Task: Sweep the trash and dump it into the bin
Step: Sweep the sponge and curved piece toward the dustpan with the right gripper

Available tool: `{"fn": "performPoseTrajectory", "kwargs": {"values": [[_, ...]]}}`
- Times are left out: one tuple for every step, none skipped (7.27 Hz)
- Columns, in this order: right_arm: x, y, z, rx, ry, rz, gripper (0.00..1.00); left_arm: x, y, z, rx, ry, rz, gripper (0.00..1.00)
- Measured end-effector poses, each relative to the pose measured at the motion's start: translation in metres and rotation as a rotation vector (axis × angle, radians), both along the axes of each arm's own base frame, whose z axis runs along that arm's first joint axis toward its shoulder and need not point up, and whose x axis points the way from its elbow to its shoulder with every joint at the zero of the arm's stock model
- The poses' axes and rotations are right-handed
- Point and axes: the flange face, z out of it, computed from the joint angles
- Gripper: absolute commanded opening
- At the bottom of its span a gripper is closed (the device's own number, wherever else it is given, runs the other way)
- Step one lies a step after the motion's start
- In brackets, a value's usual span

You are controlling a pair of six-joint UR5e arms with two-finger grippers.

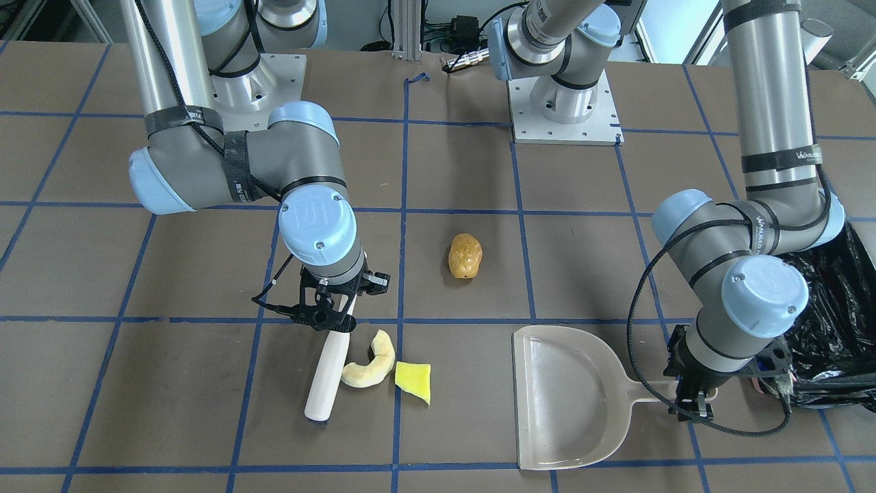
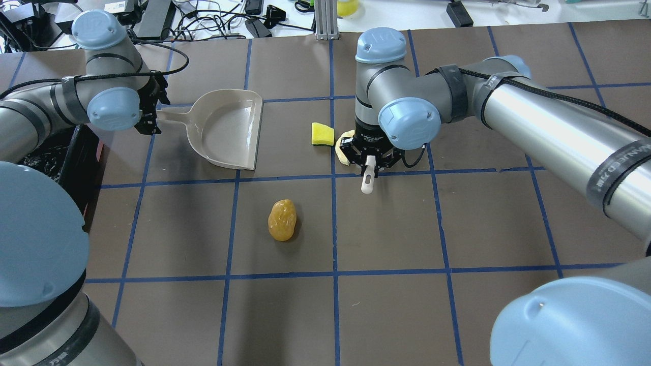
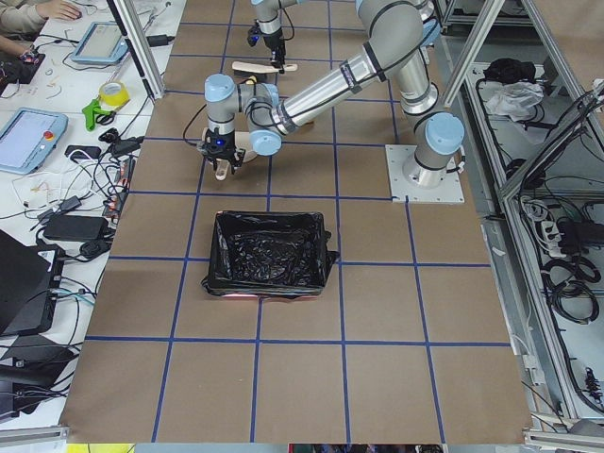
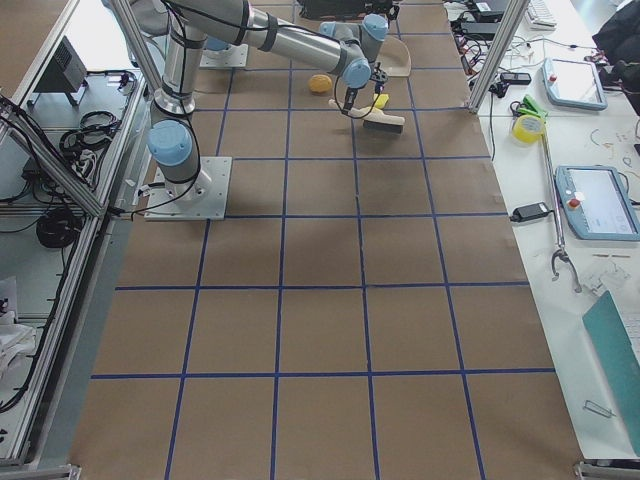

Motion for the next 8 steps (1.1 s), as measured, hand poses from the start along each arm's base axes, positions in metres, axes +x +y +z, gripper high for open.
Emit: {"fn": "performPoseTrajectory", "kwargs": {"values": [[0.008,0.003,-0.005,0.009,-0.006,0.003,0.15,-0.001,0.0,0.004,-0.005,0.001,-0.003,0.0],[0.015,0.004,-0.009,0.01,-0.016,0.003,0.15,-0.002,0.0,0.009,-0.013,0.003,-0.005,0.0],[0.02,0.004,-0.011,0.006,-0.032,-0.003,0.15,-0.004,0.0,0.013,-0.02,0.001,-0.008,0.0],[0.024,0.003,-0.013,0.0,-0.05,-0.011,0.16,-0.007,0.0,0.018,-0.027,-0.004,-0.01,0.0],[0.031,0.002,-0.013,-0.008,-0.064,-0.013,0.16,-0.007,0.001,0.019,-0.027,-0.02,-0.007,0.0],[0.039,0.001,-0.013,-0.013,-0.07,-0.011,0.16,-0.006,0.002,0.018,-0.018,-0.061,-0.001,0.0],[0.046,0.001,-0.013,-0.017,-0.071,-0.01,0.16,-0.009,0.004,0.017,-0.008,-0.108,0.002,0.0],[0.05,0.0,-0.013,-0.019,-0.072,-0.01,0.16,-0.013,0.004,0.015,-0.003,-0.132,0.006,0.0]]}}
